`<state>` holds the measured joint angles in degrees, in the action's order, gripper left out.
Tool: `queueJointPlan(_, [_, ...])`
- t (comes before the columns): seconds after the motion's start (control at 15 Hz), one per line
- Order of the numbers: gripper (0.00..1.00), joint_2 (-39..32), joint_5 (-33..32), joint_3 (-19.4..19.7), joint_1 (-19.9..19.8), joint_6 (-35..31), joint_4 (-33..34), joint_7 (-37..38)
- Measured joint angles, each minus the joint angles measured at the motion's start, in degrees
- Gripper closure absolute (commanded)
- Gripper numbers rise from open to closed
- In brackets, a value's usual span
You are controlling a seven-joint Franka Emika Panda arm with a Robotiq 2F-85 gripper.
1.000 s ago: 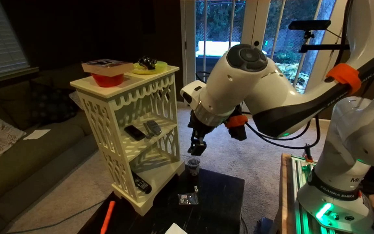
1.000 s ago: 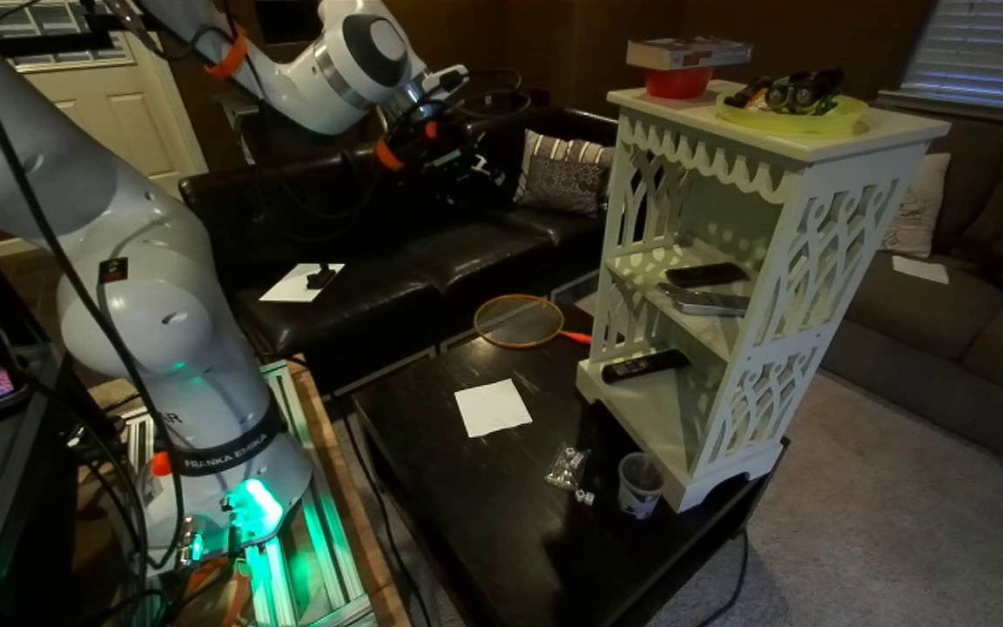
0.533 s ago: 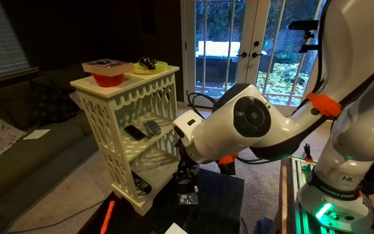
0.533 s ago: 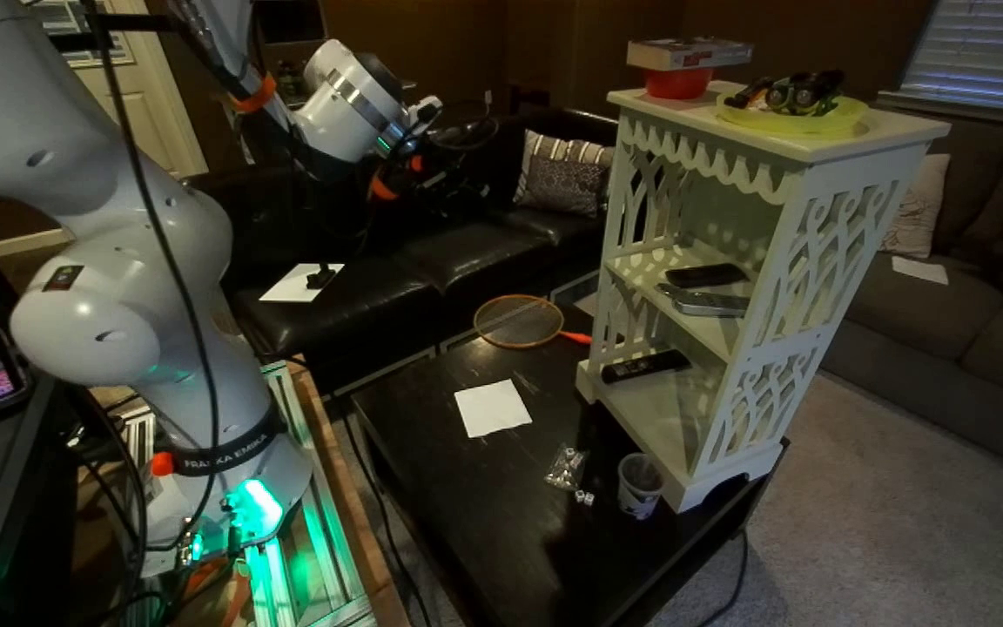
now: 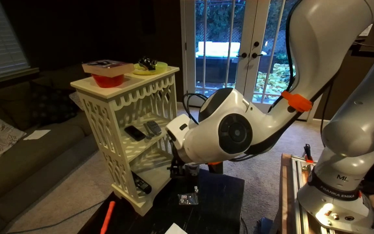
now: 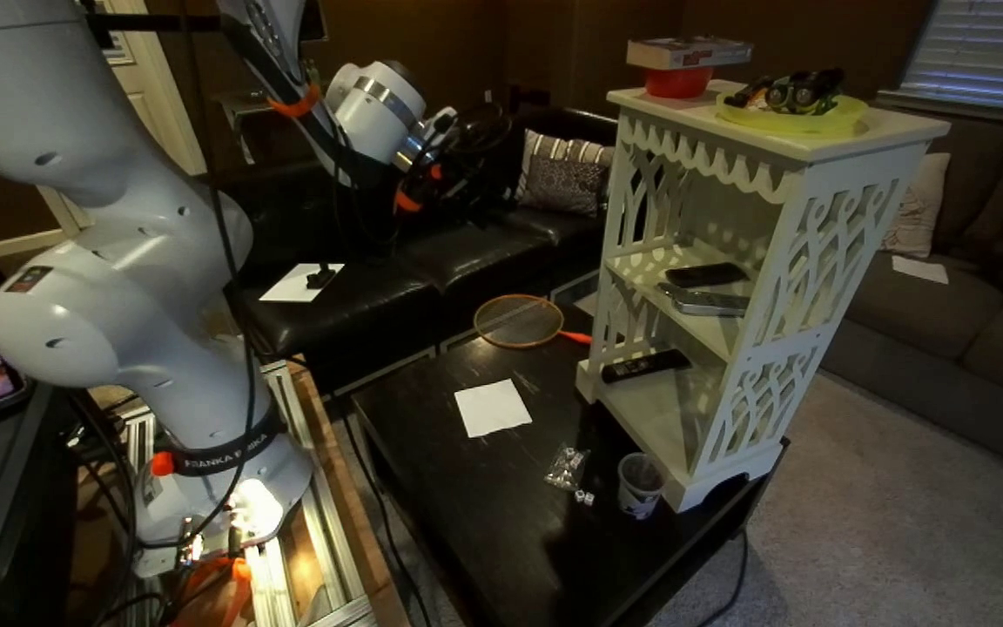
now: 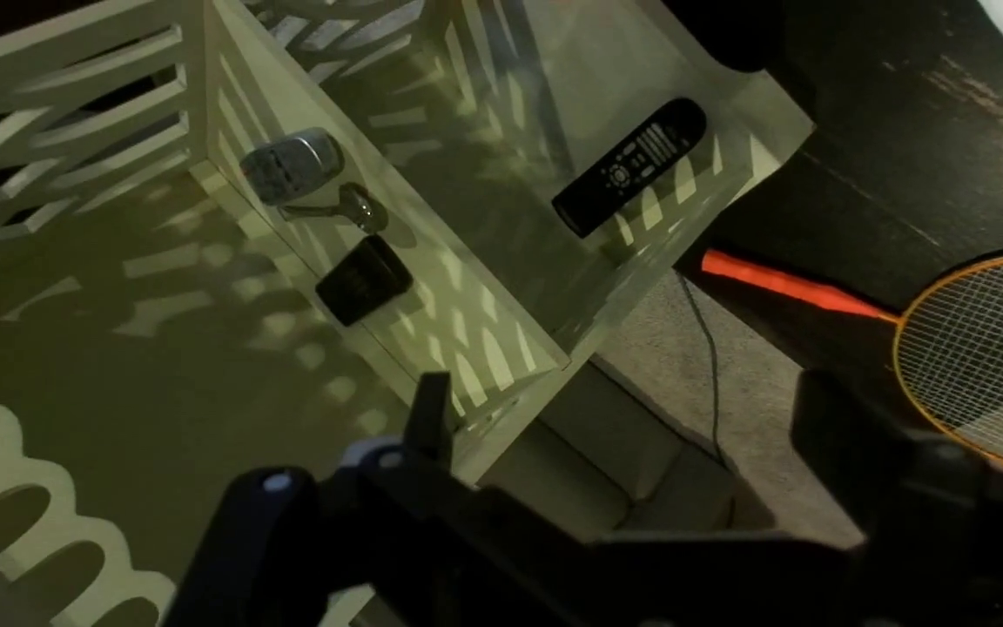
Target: Put the silver spoon on top of the shelf.
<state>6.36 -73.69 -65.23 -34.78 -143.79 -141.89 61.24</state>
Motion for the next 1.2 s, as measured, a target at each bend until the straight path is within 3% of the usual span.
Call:
queueJointPlan(0.47, [0.00, -2.9, -0.8, -0.7, -0.3, 1.1, 0.3, 0.1])
queueJointPlan(0.67, [0.00, -10.4, -10.7, -1.8, -0.1, 5.1, 1.1, 3.7])
queueJointPlan(0.8, [0.00, -16.3, -16.8, 0.0, 1.6, 9.1, 2.4, 4.5])
queueJointPlan(0.87, [0.00, -19.0, -18.4, 3.5, 4.6, 10.5, 3.5, 4.1])
queueJointPlan(1.2, [0.00, -31.6, -19.6, 28.3, 26.6, 16.1, 13.5, -1.5])
